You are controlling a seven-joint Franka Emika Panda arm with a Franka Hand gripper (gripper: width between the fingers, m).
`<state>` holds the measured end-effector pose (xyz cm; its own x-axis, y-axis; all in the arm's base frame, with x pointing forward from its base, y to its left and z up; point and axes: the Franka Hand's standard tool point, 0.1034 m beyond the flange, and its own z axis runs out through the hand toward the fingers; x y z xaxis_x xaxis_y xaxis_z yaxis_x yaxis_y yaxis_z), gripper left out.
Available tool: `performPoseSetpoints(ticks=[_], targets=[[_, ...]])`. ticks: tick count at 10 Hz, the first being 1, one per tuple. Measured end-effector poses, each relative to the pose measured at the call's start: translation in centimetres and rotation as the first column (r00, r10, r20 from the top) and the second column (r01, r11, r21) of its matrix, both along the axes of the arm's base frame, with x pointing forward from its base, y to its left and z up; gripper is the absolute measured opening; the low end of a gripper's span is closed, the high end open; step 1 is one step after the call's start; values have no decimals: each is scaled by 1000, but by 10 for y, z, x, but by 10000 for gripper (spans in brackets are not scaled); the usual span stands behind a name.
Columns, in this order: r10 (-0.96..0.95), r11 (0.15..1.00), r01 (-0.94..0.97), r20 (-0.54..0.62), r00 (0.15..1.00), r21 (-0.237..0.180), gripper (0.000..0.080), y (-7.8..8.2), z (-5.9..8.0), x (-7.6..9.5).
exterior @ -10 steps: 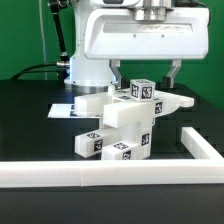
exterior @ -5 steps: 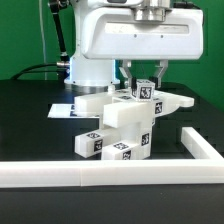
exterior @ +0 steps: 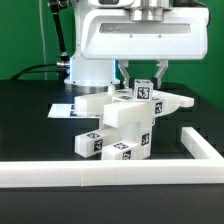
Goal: Assemble chair
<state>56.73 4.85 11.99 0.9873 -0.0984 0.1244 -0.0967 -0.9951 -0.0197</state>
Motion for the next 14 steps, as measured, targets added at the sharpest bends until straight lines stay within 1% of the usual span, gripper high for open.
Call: performPoseSetpoints(ticks=[2, 4, 5, 7, 9, 11, 12, 13, 14], targets=[[-181, 983, 181, -3, 983, 25, 287, 0, 0, 0], [-350, 935, 351, -12, 937, 50, 287, -1, 0, 0], [-403, 913, 404, -15, 915, 56, 287, -1, 0, 0], [-554, 828, 555, -32, 832, 84, 287, -1, 0, 0], [-659, 745, 660, -46, 751, 97, 287, -1, 0, 0], [-791, 598, 793, -73, 607, 114, 287, 1, 0, 0], [-823, 552, 825, -79, 562, 119, 287, 1, 0, 0], [-849, 511, 850, -78, 522, 129, 287, 2, 0, 1], [-851, 508, 852, -79, 519, 129, 287, 2, 0, 1]])
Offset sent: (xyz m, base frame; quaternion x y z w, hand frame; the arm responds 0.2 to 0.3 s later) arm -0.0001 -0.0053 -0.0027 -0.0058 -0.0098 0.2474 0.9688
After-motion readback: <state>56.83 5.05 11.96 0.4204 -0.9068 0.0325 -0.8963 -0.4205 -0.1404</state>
